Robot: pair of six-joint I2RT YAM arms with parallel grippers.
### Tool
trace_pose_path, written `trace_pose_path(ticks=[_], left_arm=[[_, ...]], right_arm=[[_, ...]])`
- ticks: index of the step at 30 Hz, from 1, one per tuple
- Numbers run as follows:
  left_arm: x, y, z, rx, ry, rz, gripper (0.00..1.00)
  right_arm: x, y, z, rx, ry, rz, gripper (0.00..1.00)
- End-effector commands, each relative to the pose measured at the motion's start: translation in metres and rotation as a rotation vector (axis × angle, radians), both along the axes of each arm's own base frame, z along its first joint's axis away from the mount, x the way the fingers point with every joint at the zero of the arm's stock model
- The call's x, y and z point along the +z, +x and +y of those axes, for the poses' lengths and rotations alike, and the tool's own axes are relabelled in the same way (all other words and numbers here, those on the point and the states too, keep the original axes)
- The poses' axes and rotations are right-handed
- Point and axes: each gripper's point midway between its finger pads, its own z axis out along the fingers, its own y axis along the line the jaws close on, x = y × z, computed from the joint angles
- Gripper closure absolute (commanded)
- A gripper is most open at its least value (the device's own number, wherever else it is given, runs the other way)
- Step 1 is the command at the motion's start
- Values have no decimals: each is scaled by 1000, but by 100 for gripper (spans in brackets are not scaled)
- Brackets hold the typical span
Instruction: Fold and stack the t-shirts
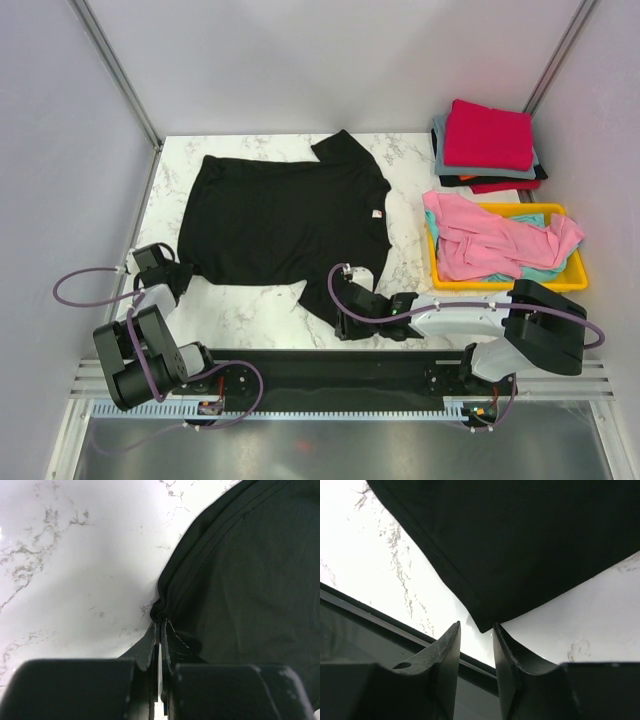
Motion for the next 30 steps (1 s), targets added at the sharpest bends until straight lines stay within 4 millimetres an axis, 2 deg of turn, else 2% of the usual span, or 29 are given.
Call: trace_pose_path(ticks=[1,7,10,11,14,17,18,19,21,24,25,30], left_arm=[[3,3,-2,-7,-6,-30,98],[3,3,-3,-11,-8,-31,98],[3,3,-3,-15,-8,-33,98],[3,4,-3,-14,-7,-34,98],[3,4,-3,-17,-7,-36,98],[4,5,-4,-28,-2,-39,98],[5,5,-6,-38,4,-42,98],[9,6,-7,-41,8,-52,98],[15,7,-10,-52,14,-67,98],[30,9,-15,-59,21,-105,98],[40,10,-15,-61,29,-133,98],[61,9,-18,-65,16,-140,98]], right_arm=[[-14,3,-18,-54,-87,-14,61],[-18,10,-22,-87,-116,-40,78],[-22,13,-22,-89,-142,-45,91],[-24,14,-23,-84,-153,-48,100],[-29,14,-21,-60,-193,-46,100],[-21,19,-26,-77,-202,-78,100],[-18,20,-33,-88,-224,-90,100],[-4,23,-34,-101,-201,-114,100],[11,28,-49,-130,-231,-159,100],[53,35,-58,-168,-172,-225,100],[60,36,-61,-173,-169,-239,100],[104,43,-63,-179,-117,-292,100]])
